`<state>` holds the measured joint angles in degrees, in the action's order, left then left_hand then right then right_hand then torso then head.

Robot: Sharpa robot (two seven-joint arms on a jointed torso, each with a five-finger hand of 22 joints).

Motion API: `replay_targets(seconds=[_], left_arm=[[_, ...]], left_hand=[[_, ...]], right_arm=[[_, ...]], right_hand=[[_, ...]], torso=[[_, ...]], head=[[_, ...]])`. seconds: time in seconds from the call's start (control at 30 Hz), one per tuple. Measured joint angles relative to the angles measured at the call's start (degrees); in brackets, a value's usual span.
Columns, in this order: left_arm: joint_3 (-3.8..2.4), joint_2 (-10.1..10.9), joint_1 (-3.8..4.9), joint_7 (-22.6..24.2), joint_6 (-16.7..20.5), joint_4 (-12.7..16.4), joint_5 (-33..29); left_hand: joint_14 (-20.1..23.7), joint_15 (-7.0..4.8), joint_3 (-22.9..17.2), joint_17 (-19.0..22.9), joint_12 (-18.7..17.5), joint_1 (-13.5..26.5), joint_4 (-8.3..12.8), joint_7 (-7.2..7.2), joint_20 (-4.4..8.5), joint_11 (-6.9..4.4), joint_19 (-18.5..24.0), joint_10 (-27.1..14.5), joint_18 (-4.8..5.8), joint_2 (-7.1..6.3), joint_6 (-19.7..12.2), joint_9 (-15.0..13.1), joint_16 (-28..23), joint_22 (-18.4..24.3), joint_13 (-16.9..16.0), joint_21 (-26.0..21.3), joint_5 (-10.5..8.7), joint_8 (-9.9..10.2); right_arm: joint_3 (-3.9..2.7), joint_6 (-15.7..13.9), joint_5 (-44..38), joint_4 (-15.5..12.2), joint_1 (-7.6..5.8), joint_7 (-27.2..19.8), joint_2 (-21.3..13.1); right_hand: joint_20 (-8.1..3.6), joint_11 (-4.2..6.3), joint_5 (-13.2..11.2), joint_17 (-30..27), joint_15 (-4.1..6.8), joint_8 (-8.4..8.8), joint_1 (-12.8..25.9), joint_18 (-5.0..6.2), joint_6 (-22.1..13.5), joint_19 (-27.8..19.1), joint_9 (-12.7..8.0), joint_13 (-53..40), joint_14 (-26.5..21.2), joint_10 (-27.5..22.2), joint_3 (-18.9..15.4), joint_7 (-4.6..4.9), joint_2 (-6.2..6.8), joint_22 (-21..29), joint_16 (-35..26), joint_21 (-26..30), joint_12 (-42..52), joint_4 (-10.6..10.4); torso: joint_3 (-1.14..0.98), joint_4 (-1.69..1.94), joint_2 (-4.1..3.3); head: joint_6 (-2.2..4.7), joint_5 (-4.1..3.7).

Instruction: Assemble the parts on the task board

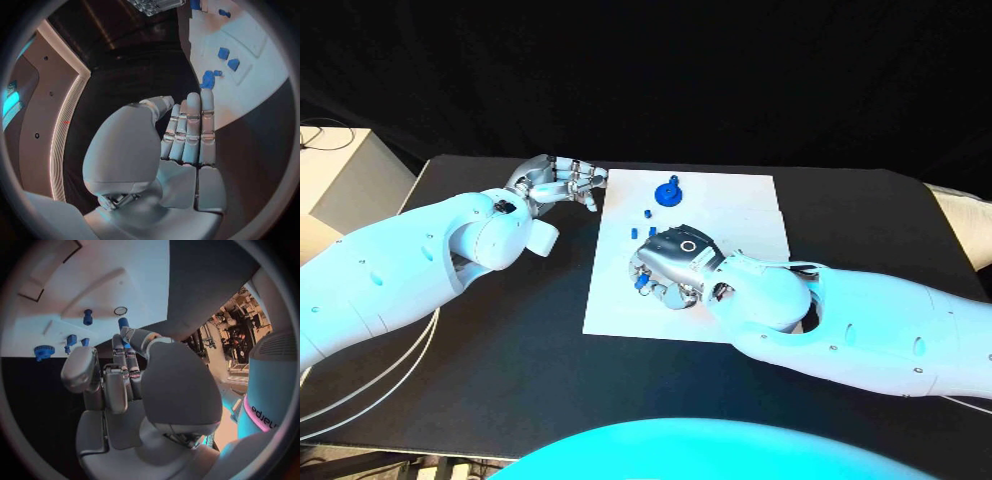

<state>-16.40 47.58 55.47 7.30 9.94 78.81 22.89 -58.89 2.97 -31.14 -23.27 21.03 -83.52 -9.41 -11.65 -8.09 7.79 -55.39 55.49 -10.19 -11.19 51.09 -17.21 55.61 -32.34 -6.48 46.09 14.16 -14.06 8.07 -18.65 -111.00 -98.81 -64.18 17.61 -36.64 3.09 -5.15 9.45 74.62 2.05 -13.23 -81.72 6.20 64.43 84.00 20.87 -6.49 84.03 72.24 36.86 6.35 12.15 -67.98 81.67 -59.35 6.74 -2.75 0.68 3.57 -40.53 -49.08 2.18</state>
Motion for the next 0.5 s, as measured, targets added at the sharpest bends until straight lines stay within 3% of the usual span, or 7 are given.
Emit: replay_targets(seconds=[0.5], left_arm=[[0.0,0.08,0.0,-0.02,0.02,0.02,-0.05]], left_hand=[[0.0,0.0,0.0,-0.01,0.0,0.0,0.0,0.0,0.0,0.0,0.0,0.0,0.01,0.0,0.0,0.06,0.0,0.02,0.0,0.0,0.0,0.0]], right_arm=[[0.14,2.38,-0.76,0.48,0.1,0.34,-0.18]], right_hand=[[0.0,0.18,0.0,0.06,0.0,0.15,-0.09,0.0,-0.09,0.0,0.06,0.04,0.0,0.18,-0.01,-0.07,0.13,-0.07,0.0,0.0,-0.16,0.0]], torso=[[-0.01,-0.03,0.03]], head=[[-0.31,-0.03]])
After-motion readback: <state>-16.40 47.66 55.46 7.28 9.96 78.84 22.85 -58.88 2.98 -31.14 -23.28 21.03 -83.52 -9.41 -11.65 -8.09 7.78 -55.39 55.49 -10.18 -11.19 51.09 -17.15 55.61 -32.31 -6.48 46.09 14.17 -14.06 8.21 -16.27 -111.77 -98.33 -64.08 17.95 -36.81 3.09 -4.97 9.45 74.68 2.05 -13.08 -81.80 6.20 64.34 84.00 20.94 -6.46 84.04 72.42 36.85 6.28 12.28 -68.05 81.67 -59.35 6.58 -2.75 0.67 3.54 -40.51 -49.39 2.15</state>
